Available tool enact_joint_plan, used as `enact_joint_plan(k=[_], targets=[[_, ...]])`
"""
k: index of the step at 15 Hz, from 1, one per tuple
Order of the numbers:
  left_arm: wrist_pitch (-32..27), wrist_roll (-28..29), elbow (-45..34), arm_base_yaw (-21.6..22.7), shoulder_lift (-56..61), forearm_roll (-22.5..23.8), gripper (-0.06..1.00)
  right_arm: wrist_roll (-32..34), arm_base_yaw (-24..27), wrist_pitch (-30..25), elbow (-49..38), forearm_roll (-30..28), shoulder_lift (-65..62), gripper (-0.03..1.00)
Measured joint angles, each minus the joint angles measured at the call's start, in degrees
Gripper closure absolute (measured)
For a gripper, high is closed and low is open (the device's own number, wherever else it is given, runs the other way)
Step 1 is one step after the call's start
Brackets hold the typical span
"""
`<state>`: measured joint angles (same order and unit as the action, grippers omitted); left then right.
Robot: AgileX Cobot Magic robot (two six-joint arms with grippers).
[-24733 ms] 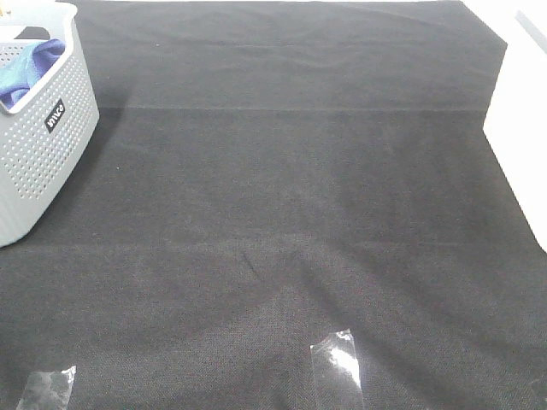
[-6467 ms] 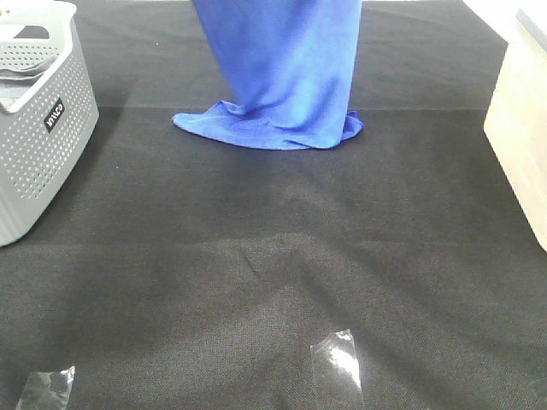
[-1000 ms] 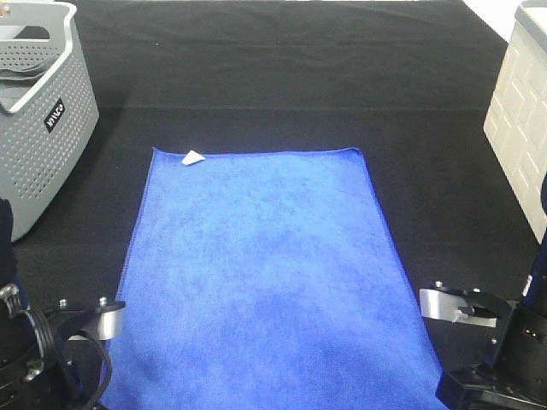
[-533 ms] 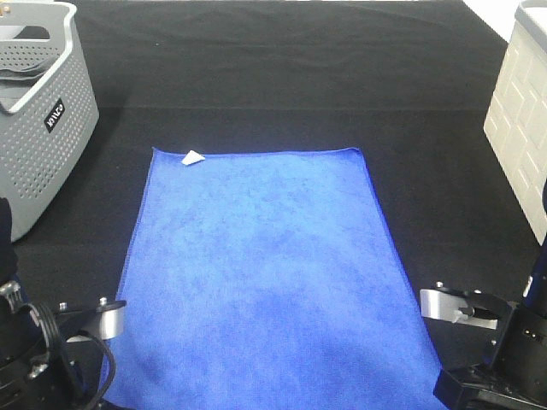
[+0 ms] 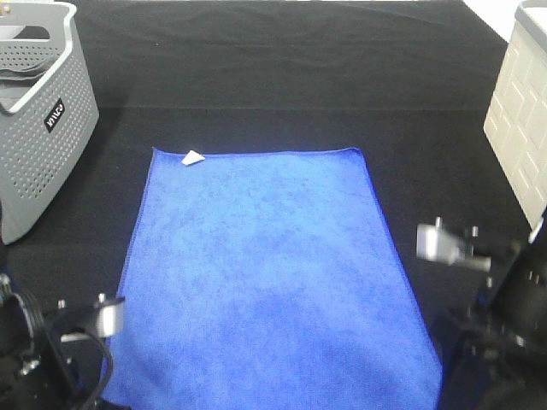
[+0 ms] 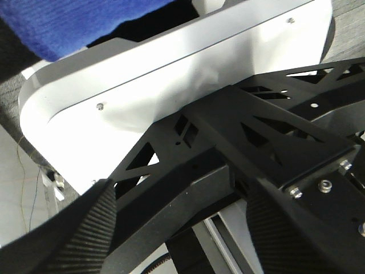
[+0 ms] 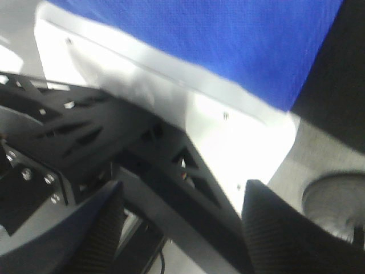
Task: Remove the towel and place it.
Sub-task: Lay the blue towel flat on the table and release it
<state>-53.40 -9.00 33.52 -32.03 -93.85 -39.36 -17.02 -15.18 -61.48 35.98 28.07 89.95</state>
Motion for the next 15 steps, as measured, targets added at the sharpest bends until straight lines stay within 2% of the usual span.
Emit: enact_joint_plan(k=[2,4,5,6,7,8,10,15], targets=[[-0.2,1.3,2.1,0.0,3.2,1.0,0.33,0.1,0.0,-0.5,3.2,0.0,-4.8,0.38],[-1.1,5.4,6.0,0.0,5.7,4.7,0.31,1.4,0.0,-0.6,5.1,-0.5,-8.9,0.37],[-2.4,10.7,9.1,0.0,7.2,10.4,0.24,3.0,0.0,-0.7,6.2,-2.6,-11.6,0.28],[-2.4,10.7,9.1,0.0,7.2,10.4,0.24,3.0,0.0,-0.7,6.2,-2.6,-11.6,0.28],[-4.0,16.6,13.0,0.0,8.5,18.3,0.16,6.5,0.0,-0.8,7.1,-7.0,-14.4,0.18],[-4.0,16.6,13.0,0.0,8.5,18.3,0.16,6.5,0.0,-0.8,7.1,-7.0,-14.4,0.18],[-5.7,19.9,16.2,0.0,9.4,23.9,0.15,8.3,0.0,-0.1,7.7,-10.9,-16.6,0.16],[-7.8,20.9,21.9,0.2,11.3,28.7,0.15,11.6,0.0,2.9,9.1,-14.7,-18.6,0.15]])
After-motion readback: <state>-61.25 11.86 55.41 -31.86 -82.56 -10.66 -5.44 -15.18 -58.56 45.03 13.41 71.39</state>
